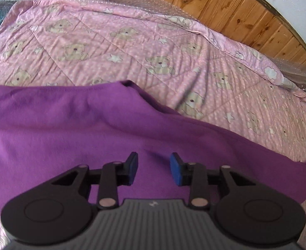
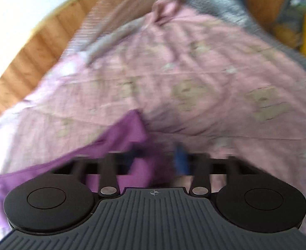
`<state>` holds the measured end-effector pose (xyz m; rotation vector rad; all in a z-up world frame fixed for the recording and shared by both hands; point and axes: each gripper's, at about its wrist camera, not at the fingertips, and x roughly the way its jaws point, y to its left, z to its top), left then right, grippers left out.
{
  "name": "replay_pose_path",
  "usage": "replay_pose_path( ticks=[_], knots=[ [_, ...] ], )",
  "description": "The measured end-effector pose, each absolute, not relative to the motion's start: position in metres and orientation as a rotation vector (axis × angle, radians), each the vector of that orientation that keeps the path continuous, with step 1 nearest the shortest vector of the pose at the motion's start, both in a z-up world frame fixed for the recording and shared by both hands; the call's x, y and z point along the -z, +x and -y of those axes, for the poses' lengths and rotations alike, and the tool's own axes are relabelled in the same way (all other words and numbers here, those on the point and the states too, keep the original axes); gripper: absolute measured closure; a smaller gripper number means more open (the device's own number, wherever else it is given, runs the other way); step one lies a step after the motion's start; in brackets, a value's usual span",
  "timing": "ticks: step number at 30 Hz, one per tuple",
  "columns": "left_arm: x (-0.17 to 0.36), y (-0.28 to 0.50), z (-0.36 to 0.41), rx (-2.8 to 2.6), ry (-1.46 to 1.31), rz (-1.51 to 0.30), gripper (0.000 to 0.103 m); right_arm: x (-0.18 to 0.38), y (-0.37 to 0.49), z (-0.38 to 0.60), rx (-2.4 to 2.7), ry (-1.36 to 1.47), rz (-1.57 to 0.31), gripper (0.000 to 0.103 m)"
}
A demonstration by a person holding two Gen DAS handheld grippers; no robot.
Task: Fold clothes
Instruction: 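Release the pants with both grippers and smooth the fabric flat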
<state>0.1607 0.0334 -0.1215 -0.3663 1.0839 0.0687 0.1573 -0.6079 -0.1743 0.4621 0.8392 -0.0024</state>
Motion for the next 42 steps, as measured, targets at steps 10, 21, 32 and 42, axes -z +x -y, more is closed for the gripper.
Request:
replay_pose_path(
  ticks=[10, 21, 32, 42],
  knots=[
    [0.123, 0.183, 0.088, 0.282, -0.368, -1.022, 0.054, 0.144, 0.152, 0.572, -0.167, 0.276, -0.944, 0.069],
    [0.173, 0.186, 0.143, 0.114, -0.383, -1.170, 0.054, 0.179, 0.247, 0.613, -0.573, 0.204, -1.087, 0.070],
    [0.179, 0.186, 0.155, -0.088, -0.409, -1.170, 0.053, 0.209, 0.284, 0.656, -0.776, 0.314, -1.101, 0.070],
    [0.181, 0.195, 0.184, -0.109, -0.280, -1.186, 0.028, 0.239, 0.303, 0.651, -0.953, 0.510, -1.133, 0.069]
  ],
)
